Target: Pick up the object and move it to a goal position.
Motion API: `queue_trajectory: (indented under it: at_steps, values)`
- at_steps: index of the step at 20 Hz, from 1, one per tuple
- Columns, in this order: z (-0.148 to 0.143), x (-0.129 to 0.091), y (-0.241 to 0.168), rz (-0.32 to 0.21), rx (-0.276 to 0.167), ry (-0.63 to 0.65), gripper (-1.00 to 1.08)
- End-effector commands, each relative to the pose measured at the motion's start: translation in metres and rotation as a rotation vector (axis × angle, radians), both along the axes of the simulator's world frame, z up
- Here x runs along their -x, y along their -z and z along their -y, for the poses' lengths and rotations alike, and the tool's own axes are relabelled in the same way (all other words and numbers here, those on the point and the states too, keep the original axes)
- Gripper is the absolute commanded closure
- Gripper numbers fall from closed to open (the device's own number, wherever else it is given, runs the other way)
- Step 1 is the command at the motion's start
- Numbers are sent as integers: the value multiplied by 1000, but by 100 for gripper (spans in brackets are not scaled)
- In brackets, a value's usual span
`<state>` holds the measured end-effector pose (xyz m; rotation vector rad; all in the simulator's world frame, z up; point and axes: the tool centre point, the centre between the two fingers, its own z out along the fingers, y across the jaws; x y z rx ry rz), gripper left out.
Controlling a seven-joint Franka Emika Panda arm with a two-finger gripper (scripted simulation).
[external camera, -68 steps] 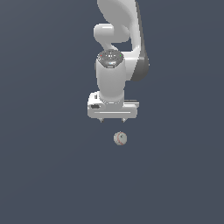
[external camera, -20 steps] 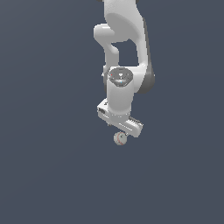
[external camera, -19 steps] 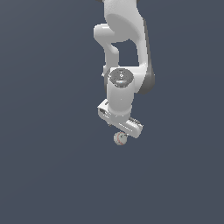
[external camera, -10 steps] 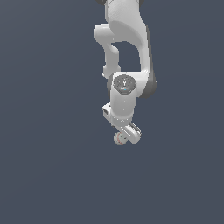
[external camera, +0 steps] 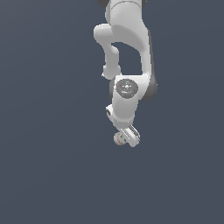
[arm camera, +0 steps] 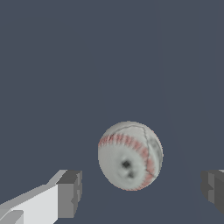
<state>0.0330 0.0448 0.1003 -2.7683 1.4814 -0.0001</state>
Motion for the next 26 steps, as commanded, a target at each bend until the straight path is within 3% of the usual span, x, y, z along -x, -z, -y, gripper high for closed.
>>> queue_trajectory:
  at_steps: [1, 9, 23, 24, 26]
  values:
    - [-1, 0, 2, -1, 1, 20, -92]
    - [-1, 0, 6, -1, 1, 26, -92]
    - [-1, 0, 53, -1, 2, 30, -92]
    - [-1, 0, 53, -1, 2, 30, 108]
    - [-1, 0, 53, -1, 2, 30, 108]
